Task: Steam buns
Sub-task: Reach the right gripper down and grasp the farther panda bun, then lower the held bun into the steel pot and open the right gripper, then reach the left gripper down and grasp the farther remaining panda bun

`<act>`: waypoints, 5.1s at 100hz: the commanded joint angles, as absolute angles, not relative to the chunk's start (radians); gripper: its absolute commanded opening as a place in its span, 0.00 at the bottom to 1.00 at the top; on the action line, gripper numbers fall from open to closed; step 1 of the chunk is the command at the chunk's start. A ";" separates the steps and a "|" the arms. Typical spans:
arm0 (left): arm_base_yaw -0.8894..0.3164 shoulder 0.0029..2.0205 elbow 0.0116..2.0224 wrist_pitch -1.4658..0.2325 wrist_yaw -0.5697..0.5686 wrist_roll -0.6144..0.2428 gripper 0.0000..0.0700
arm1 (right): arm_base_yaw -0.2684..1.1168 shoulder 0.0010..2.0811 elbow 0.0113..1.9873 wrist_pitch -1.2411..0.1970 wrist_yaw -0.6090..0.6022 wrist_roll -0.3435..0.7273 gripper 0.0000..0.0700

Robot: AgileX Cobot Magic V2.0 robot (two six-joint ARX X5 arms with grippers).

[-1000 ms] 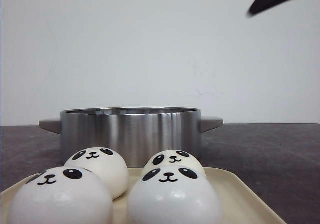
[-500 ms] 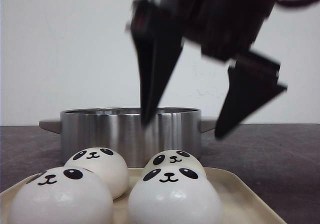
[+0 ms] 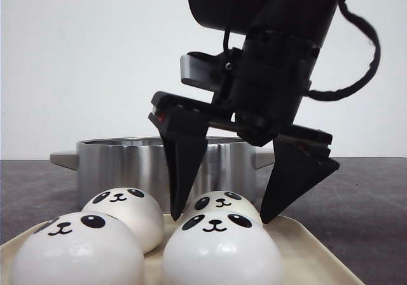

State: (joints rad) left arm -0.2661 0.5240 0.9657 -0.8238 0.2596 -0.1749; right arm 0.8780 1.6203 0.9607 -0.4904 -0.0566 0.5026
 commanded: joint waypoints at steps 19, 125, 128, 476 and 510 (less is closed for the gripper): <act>-0.270 0.529 0.979 -0.817 0.253 -0.165 0.85 | 0.858 1.674 0.978 -0.497 -0.078 0.519 0.68; -0.284 0.529 0.979 -0.815 0.225 -0.165 0.85 | 0.828 1.566 1.506 -0.598 0.024 0.333 0.00; -0.284 0.529 0.979 -0.815 0.225 -0.165 0.85 | 0.807 1.583 1.514 -0.594 0.024 0.325 0.00; -0.720 1.561 0.929 -0.637 0.176 -0.501 0.85 | 1.019 0.893 1.521 -0.774 0.394 0.204 0.01; -0.720 1.579 0.929 -0.613 0.176 -0.533 0.00 | 1.019 0.893 1.521 -0.817 0.395 0.202 0.01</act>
